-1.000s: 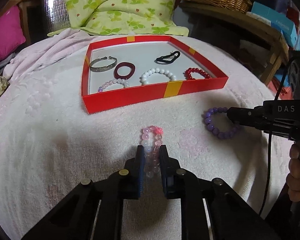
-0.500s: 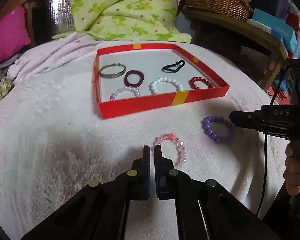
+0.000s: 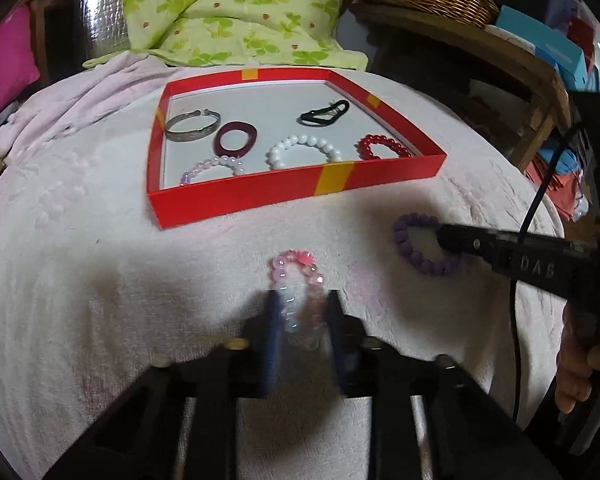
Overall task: Organize jewelry
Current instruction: 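Close the left tool on the pink-clear bracelet while the right tool grasps the purple bracelet, then carry both bracelets over the red tray and open both tools to release them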
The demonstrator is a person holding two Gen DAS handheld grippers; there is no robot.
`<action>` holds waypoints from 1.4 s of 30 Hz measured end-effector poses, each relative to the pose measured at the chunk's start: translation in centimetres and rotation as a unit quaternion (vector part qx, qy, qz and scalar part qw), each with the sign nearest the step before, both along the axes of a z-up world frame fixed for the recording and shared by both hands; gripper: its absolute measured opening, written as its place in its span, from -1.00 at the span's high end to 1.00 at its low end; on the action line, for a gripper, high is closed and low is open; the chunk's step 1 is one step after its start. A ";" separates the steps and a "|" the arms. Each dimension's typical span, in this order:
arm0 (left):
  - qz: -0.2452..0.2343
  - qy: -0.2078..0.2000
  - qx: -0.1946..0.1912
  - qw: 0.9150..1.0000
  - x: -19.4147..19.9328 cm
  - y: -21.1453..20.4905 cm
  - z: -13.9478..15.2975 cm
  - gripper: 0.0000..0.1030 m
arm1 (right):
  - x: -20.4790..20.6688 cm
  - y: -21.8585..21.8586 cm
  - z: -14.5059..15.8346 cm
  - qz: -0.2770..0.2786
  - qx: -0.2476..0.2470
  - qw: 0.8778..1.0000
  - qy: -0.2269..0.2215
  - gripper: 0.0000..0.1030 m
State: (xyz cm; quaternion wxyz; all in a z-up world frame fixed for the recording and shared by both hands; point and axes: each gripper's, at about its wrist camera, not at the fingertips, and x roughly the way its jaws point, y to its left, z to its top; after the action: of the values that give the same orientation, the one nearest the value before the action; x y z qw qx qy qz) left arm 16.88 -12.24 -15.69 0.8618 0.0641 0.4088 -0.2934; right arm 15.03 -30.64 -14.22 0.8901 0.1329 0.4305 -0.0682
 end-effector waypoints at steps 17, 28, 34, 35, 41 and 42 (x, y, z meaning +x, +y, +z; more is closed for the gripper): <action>0.013 -0.081 -0.017 0.996 -1.0 1.5 6.0 0.85 | -1.6 -0.8 4.0 0.029 0.091 0.988 -0.119 0.80; -0.029 -0.122 -0.006 0.992 0.5 0.1 10.0 0.85 | -0.1 -1.5 8.2 0.039 0.087 0.977 -0.193 0.80; -0.031 -0.117 0.014 0.993 4.1 -0.7 10.6 0.85 | 3.1 -3.3 7.7 0.017 0.113 0.977 -0.183 0.80; -0.029 -0.118 0.018 0.992 4.6 -0.8 10.8 0.85 | 3.6 -3.8 7.6 0.014 0.120 0.976 -0.181 0.80; -0.024 -0.101 0.017 0.994 8.4 -1.6 10.8 0.85 | 5.8 -6.4 7.1 -0.007 0.167 0.968 -0.186 0.80; -0.023 -0.097 0.015 0.995 9.1 -1.8 10.8 0.85 | 6.1 -6.5 7.2 -0.007 0.168 0.967 -0.189 0.80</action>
State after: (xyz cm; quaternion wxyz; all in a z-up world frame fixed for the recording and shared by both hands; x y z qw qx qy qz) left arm 25.99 -14.08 -4.89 0.8893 0.1144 0.3264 -0.2991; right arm 21.16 -37.18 -7.02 0.9199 0.2939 0.2585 0.0253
